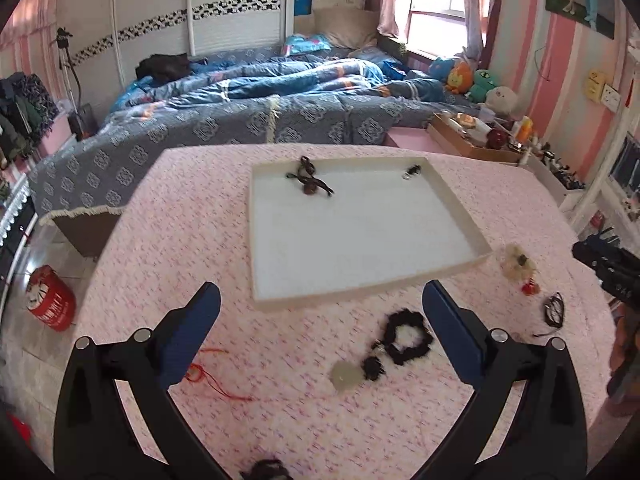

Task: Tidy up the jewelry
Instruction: 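Move both open tools back toward the remaining jewelry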

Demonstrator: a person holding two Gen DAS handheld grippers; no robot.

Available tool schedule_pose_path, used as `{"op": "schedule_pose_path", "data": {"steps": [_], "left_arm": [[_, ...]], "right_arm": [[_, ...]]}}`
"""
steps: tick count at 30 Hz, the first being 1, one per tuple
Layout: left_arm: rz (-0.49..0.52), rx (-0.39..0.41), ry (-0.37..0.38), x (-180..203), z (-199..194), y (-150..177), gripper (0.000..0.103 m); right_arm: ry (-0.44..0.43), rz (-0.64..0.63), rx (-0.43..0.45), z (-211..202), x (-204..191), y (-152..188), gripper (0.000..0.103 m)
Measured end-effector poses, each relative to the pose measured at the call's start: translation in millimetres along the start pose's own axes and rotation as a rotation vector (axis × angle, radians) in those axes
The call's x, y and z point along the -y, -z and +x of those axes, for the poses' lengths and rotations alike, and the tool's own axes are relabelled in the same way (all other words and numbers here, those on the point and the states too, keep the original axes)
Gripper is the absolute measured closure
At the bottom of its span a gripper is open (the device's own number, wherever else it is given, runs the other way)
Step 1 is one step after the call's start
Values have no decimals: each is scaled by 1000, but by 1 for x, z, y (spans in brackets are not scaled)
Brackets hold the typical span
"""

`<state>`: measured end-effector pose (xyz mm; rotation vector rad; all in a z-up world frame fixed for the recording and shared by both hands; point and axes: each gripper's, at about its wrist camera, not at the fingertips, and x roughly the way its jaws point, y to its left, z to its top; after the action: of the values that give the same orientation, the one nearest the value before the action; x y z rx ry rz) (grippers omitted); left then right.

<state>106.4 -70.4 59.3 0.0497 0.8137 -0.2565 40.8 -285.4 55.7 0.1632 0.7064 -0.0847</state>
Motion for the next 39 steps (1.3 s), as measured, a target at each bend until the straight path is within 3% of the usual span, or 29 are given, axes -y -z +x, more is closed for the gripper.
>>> {"op": "schedule_pose_path", "data": {"steps": [12, 19, 26, 36, 39], "left_arm": [[36, 20, -4, 31, 17, 29, 3], [49, -79, 17, 38, 54, 36, 3], [36, -83, 24, 45, 59, 25, 3], [31, -126, 29, 54, 96, 45, 4], [49, -144, 24, 59, 105, 50, 9]], "right_arm": [[-2, 59, -10, 18, 25, 25, 36], [8, 77, -20, 23, 33, 28, 36], [22, 40, -53, 28, 29, 23, 36], [52, 19, -152, 73, 37, 41, 36], [73, -4, -158, 77, 35, 45, 36]]}}
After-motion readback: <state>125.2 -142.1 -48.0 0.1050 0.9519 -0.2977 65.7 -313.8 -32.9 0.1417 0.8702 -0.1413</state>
